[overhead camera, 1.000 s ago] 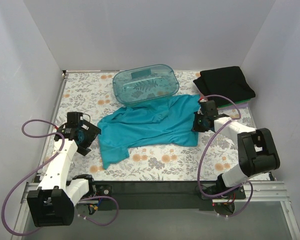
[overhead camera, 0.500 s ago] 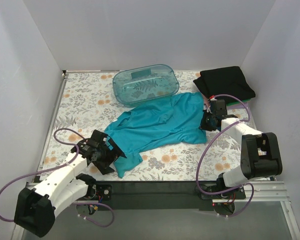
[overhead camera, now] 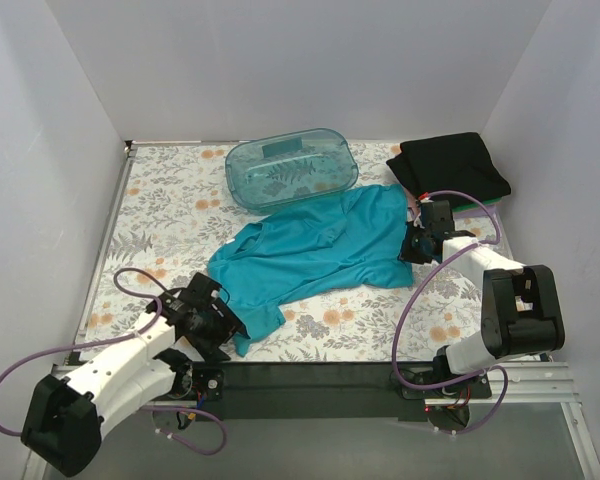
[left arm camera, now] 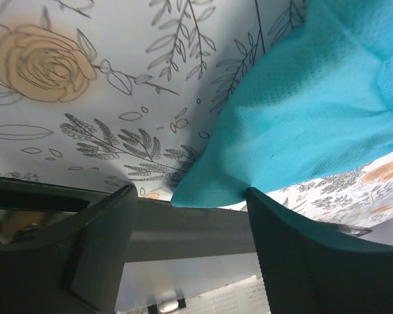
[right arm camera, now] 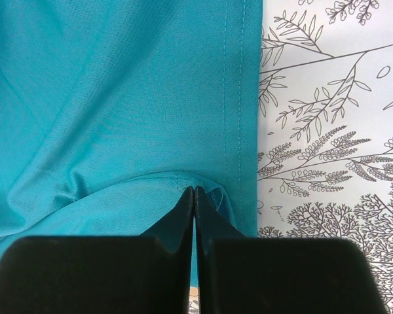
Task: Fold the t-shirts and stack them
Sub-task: Flatten the tshirt out
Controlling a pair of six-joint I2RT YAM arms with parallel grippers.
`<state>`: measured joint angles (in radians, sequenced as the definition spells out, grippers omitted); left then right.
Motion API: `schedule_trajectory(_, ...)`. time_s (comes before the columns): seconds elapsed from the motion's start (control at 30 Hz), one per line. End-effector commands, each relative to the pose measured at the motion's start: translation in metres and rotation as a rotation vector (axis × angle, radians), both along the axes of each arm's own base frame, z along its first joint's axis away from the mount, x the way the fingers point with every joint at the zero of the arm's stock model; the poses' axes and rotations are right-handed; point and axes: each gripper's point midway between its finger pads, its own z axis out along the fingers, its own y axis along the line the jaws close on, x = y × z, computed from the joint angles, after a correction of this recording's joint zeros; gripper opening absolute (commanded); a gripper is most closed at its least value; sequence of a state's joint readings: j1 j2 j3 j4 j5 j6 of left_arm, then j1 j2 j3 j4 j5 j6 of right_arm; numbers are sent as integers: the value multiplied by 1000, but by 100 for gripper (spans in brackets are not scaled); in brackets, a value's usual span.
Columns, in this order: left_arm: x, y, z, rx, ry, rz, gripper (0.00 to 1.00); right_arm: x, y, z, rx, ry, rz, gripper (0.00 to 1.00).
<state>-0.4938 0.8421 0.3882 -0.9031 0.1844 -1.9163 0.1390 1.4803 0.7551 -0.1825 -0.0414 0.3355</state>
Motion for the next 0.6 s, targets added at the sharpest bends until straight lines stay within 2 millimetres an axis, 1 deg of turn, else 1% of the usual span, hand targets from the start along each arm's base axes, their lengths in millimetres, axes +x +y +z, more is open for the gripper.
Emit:
schedule_trajectory(0.0, -7, -7, -5, -15, 26, -36, 65, -1, 1, 1, 8, -1, 14, 1)
schedule_trajectory(0.07, -4, -12, -3, -25, 9, -49, 64, -1, 0, 0, 7, -1, 12, 1)
schedule_trajectory(0.1, -1, -18, -1, -52, -5, -70, 60, -1, 0, 0, 8, 0, 10, 1)
schedule_trajectory(0.13, -1, -20, -1, -52, -7, -78, 57, -1, 0, 0, 8, 0, 9, 1)
schedule_trajectory(0.17, 0, -19, -3, -41, -10, -82, 52, -1, 1, 0, 10, 2, 13, 1)
schedule_trajectory(0.2, 0, -17, -5, -22, -7, -87, 40, 0, 1, 3, 14, -6, 12, 1)
schedule_trajectory(0.23, 2, -12, -9, 13, -8, -89, 32, -1, 1, 3, 15, -8, 12, 1)
schedule_trajectory(0.27, 6, -12, -6, 29, -17, -92, 20, -1, 1, 5, 16, -12, 12, 1)
schedule_trajectory(0.3, 10, -12, -4, 37, -27, -100, 3, -1, 0, 10, 16, -25, 11, 1)
schedule_trajectory(0.33, 15, -14, -1, 34, -43, -109, 0, 0, 1, 14, 17, -35, 11, 1)
schedule_trajectory(0.37, 20, -18, 4, 20, -61, -115, 0, 0, 1, 18, 18, -43, 11, 1)
schedule_trajectory(0.4, 34, -28, 18, -11, -122, -121, 0, -2, 0, 26, 21, -58, 10, 1)
schedule_trajectory(0.43, 41, -31, 27, -25, -154, -122, 0, -2, 1, 32, 27, -73, 13, 1)
schedule_trajectory(0.47, 51, -34, 40, -35, -210, -115, 0, -3, 2, 39, 32, -84, 16, 1)
schedule_trajectory(0.5, 65, -39, 65, -55, -282, -114, 0, -5, 2, 54, 36, -121, 16, 1)
schedule_trajectory(0.53, 74, -41, 82, -60, -336, -114, 0, -5, 2, 65, 40, -150, 16, 1)
schedule_trajectory(0.57, 84, -37, 99, -45, -404, -92, 0, -6, 2, 76, 45, -176, 14, 1)
